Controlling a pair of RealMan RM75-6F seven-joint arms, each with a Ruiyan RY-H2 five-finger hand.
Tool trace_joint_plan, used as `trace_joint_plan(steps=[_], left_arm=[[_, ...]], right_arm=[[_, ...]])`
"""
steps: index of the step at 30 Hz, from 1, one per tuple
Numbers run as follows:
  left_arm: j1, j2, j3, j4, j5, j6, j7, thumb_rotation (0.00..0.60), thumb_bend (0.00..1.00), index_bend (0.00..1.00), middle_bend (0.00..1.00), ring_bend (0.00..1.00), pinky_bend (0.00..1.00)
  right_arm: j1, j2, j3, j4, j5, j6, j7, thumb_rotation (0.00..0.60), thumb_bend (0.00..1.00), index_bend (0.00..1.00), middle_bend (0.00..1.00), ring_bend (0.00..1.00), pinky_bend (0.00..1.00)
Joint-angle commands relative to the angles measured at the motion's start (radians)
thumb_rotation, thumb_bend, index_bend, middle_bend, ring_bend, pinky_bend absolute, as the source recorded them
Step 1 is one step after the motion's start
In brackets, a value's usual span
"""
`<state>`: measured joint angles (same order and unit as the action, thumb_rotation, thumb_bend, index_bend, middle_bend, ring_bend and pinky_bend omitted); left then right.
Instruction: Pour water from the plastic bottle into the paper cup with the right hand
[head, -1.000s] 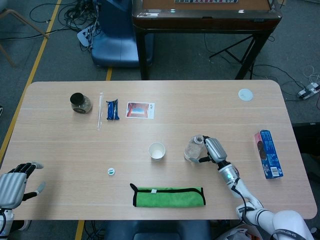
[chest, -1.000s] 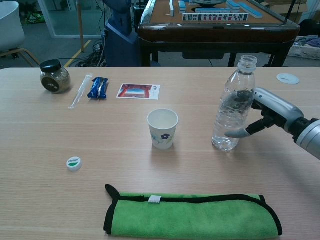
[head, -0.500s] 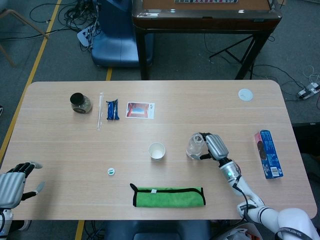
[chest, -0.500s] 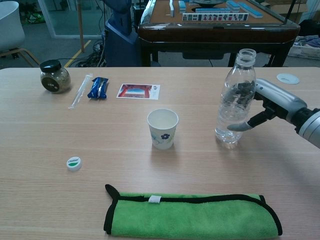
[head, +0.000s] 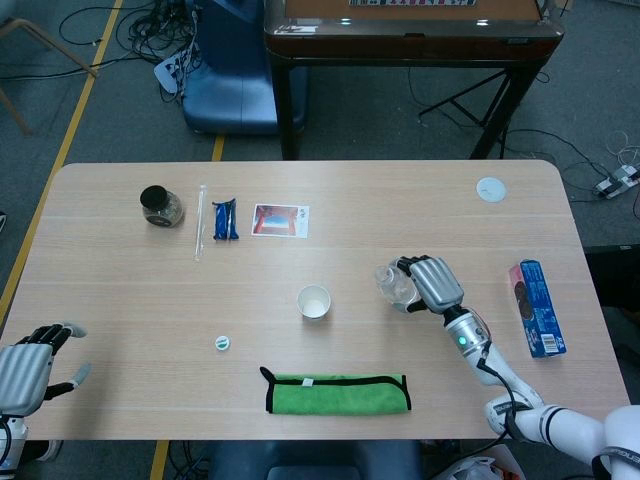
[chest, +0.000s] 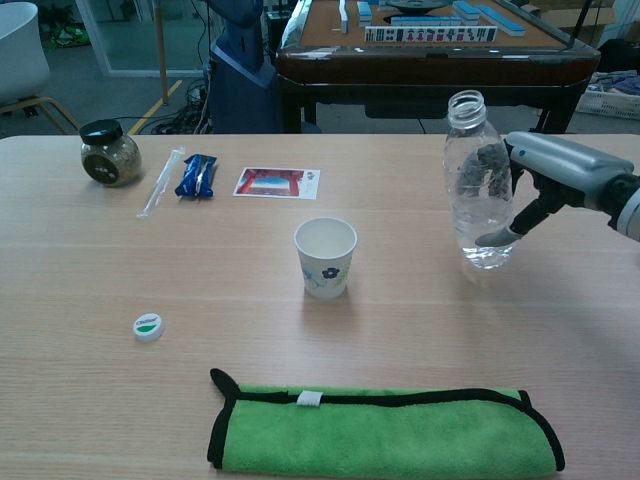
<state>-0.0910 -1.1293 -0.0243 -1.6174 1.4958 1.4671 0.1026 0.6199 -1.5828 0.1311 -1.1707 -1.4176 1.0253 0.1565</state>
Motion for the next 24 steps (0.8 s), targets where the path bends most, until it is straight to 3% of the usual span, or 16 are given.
trace_joint_plan(steps=[1,8,24], left_arm=[[0.000,0.000,0.000,-0.001,0.001,0.001,0.000,0.600,0.23,0.38,0.33,0.32,0.50],[0.000,0.001,0.000,-0.001,-0.001,0.000,0.001,0.600,0.23,0.38,0.33,0.32,0.50],[0.004,0.014,-0.005,-0.015,-0.005,0.010,-0.011,0.600,0.23,0.38,0.33,0.32,0.50]], right_arm=[[0.023,0.081,0.026,-0.117,0.097,-0.081,-0.182,0.600,0.27,0.53,0.60,0.47,0.46],[0.053,0.121,0.053,-0.223,0.220,-0.118,-0.405,0.600,0.29,0.53,0.60,0.47,0.46],[0.135,0.134,0.068,-0.357,0.408,-0.090,-0.733,0.600,0.32,0.55,0.60,0.48,0.47]])
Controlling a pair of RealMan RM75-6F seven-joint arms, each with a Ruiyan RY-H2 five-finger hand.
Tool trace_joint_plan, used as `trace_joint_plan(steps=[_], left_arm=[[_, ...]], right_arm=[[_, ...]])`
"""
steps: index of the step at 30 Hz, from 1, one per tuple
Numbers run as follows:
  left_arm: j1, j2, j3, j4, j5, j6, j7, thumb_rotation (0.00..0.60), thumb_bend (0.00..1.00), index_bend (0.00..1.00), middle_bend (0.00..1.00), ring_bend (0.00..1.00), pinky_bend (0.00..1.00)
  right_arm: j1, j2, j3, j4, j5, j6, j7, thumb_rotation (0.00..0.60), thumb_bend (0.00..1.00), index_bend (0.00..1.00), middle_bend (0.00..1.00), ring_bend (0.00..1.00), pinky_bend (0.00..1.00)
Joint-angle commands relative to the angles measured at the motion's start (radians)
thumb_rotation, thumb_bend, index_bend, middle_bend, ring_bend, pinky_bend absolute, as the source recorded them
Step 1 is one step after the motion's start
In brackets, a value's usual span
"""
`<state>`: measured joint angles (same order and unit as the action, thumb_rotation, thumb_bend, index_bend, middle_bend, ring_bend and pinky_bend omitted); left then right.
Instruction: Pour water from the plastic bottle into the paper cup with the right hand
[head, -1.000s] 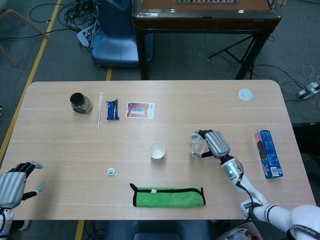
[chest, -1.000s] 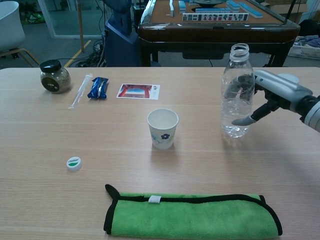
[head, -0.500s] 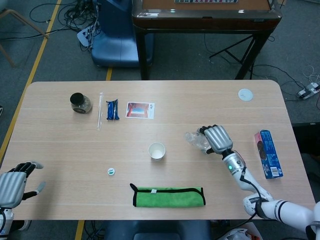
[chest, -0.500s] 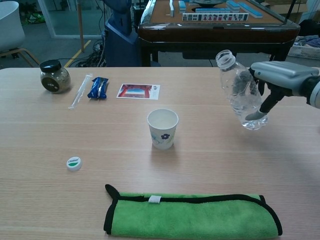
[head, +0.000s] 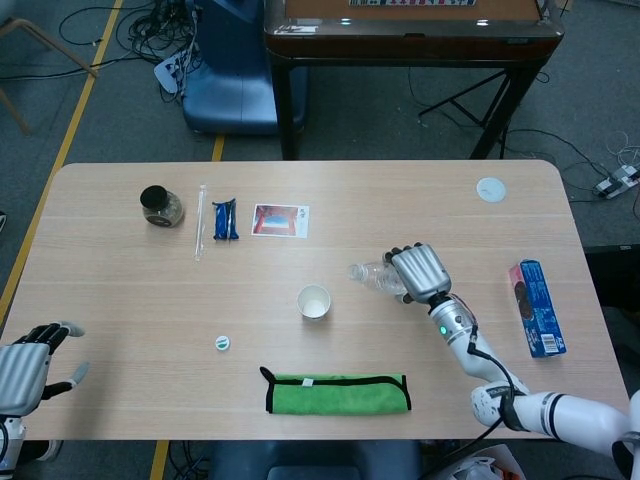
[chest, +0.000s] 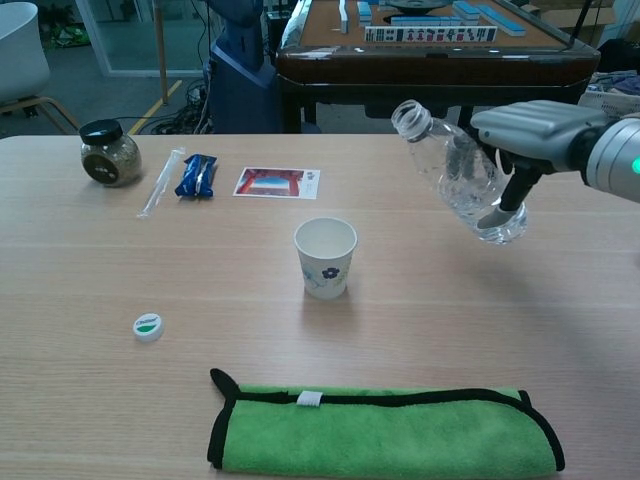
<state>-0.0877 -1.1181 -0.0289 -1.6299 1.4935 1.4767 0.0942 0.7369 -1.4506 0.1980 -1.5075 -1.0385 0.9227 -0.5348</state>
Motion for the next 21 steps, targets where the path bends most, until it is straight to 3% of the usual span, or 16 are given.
trace_joint_plan(steps=[1,21], left_arm=[[0.001,0.004,-0.002,-0.004,-0.004,0.000,-0.004,0.600,0.23,0.38,0.33,0.32,0.50],[0.004,0.012,-0.012,-0.008,-0.027,0.001,0.014,0.600,0.23,0.38,0.33,0.32,0.50]], right_arm=[[0.023,0.002,0.000,-0.023,0.037,0.016,-0.059,0.600,0.32,0.55,0.61,0.48,0.47],[0.115,0.037,-0.037,-0.138,0.256,0.081,-0.338,0.600,0.32,0.55,0.61,0.48,0.47]])
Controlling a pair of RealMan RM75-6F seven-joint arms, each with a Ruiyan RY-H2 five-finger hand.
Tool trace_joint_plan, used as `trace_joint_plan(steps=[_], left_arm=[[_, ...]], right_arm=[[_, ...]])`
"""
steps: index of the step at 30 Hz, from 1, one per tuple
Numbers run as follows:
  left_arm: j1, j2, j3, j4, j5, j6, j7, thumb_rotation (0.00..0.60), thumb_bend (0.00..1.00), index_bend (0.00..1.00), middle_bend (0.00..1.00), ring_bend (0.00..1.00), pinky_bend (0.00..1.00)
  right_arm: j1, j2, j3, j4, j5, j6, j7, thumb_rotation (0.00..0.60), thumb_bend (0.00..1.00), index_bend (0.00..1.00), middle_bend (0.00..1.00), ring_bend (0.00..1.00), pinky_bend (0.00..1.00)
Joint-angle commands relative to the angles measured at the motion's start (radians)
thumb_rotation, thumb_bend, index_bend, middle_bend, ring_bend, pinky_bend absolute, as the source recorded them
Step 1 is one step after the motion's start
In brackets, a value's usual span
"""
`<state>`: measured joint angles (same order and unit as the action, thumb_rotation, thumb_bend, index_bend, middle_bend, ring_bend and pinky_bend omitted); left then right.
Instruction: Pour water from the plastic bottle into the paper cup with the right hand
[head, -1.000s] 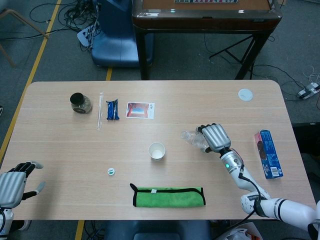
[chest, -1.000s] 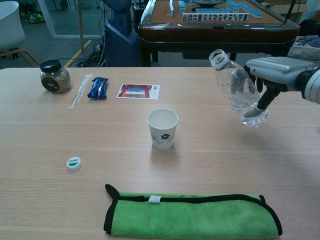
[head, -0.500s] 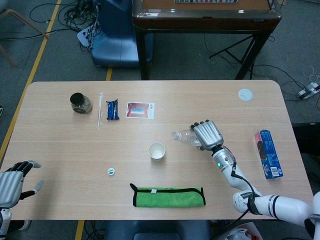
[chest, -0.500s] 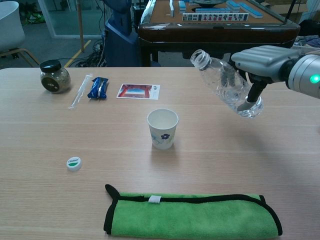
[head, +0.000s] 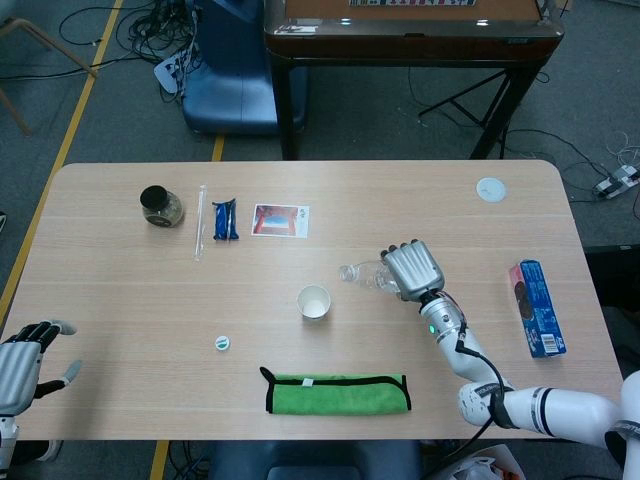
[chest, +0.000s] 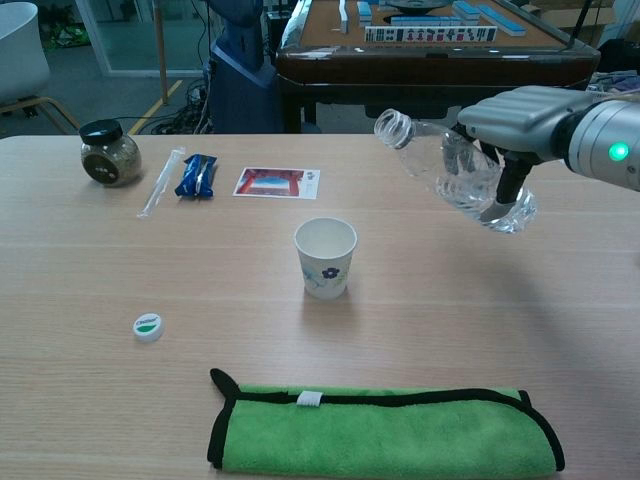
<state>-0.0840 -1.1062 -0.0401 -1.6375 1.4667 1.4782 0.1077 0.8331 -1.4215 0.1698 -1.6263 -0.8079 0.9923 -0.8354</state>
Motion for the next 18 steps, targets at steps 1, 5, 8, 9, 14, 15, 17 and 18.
trace_joint_plan(steps=[1,5,8,9,14,15,17,18], left_arm=[[-0.001,0.000,-0.001,-0.001,0.000,-0.001,0.001,0.600,0.23,0.38,0.33,0.32,0.50],[-0.001,-0.001,0.000,0.000,0.002,0.000,0.007,0.600,0.23,0.38,0.33,0.32,0.50],[-0.001,-0.001,0.001,0.000,0.002,-0.002,0.007,0.600,0.23,0.38,0.33,0.32,0.50],[-0.001,-0.001,0.001,0.000,0.002,-0.002,0.006,0.600,0.23,0.38,0.33,0.32,0.50],[-0.001,0.000,0.000,0.000,0.003,-0.002,0.004,0.600,0.23,0.38,0.33,0.32,0.50],[-0.002,0.002,0.001,-0.003,0.002,-0.004,-0.001,0.600,0.23,0.38,0.33,0.32,0.50],[-0.002,0.004,0.001,-0.003,0.001,-0.007,-0.005,0.600,0.23,0.38,0.33,0.32,0.50],[-0.003,0.004,0.001,-0.002,0.000,-0.008,-0.004,0.600,0.23,0.38,0.33,0.32,0.50]], right_arm=[[0.024,0.009,-0.011,-0.025,0.035,0.015,-0.051,0.600,0.32,0.55,0.61,0.48,0.47],[0.049,0.008,-0.019,-0.047,0.073,0.033,-0.099,0.600,0.32,0.55,0.61,0.48,0.47],[0.068,0.004,-0.026,-0.053,0.100,0.044,-0.133,0.600,0.32,0.55,0.61,0.48,0.47],[0.074,0.003,-0.029,-0.054,0.108,0.048,-0.143,0.600,0.32,0.55,0.61,0.48,0.47],[0.102,-0.010,-0.035,-0.046,0.154,0.060,-0.183,0.600,0.32,0.55,0.61,0.48,0.47],[0.108,-0.014,-0.037,-0.041,0.164,0.061,-0.189,0.600,0.32,0.55,0.61,0.48,0.47],[0.116,-0.020,-0.041,-0.033,0.178,0.062,-0.198,0.600,0.32,0.55,0.61,0.48,0.47],[0.122,-0.024,-0.044,-0.027,0.187,0.063,-0.205,0.600,0.32,0.55,0.61,0.48,0.47]])
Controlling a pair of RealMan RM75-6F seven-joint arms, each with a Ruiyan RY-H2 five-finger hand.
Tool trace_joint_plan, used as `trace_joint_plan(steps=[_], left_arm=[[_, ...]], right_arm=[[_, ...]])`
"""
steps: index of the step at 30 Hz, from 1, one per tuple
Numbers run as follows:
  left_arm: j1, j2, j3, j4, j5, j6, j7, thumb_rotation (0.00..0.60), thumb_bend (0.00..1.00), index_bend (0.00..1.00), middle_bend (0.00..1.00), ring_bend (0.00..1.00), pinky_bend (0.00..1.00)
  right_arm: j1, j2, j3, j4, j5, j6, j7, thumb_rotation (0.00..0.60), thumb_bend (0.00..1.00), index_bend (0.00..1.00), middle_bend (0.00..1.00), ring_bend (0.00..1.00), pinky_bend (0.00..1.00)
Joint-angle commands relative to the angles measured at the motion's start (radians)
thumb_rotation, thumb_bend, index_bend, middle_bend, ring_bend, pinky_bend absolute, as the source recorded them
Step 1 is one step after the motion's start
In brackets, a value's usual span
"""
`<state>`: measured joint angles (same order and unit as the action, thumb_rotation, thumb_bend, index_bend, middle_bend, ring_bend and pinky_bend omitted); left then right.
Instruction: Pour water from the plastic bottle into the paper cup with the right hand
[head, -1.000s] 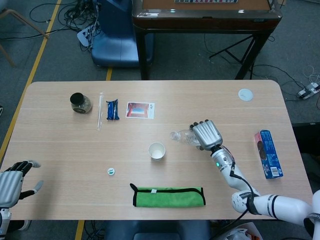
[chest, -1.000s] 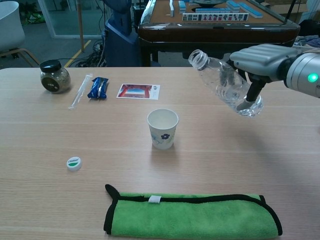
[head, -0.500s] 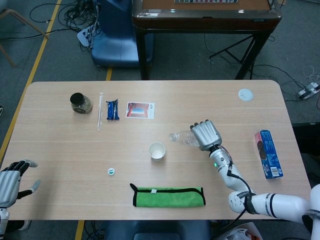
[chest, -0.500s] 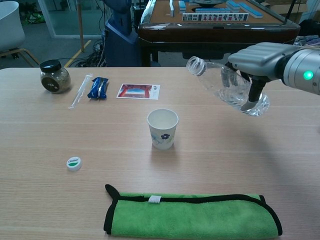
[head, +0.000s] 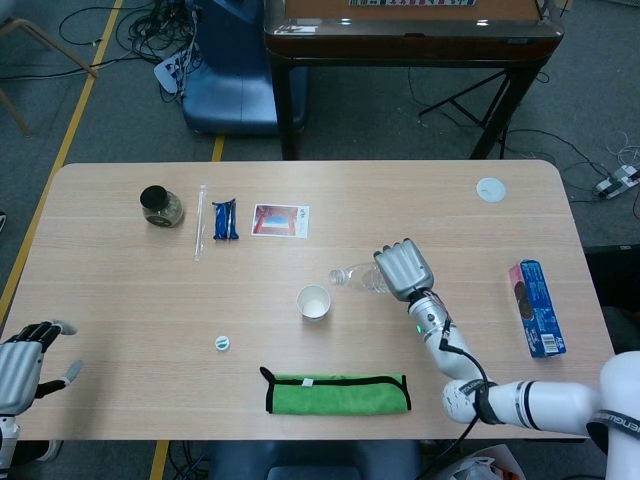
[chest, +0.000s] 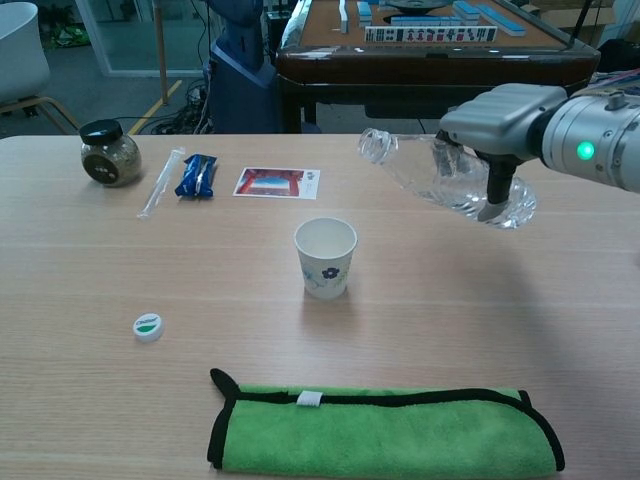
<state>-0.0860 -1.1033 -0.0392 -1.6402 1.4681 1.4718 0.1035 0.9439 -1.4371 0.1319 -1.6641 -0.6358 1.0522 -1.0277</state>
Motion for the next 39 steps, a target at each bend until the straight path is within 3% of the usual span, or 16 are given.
trace_joint_plan(steps=[1,39], left_arm=[[-0.001,0.000,0.000,0.001,-0.001,-0.002,0.000,0.600,0.23,0.38,0.33,0.32,0.50],[0.000,0.002,0.002,0.000,0.009,0.003,-0.015,0.600,0.23,0.37,0.33,0.32,0.50]], right_arm=[[0.016,-0.011,-0.008,0.014,0.021,0.004,-0.019,0.600,0.32,0.55,0.61,0.48,0.47],[0.152,-0.127,-0.087,0.107,0.174,0.087,-0.269,0.600,0.32,0.56,0.61,0.48,0.48]])
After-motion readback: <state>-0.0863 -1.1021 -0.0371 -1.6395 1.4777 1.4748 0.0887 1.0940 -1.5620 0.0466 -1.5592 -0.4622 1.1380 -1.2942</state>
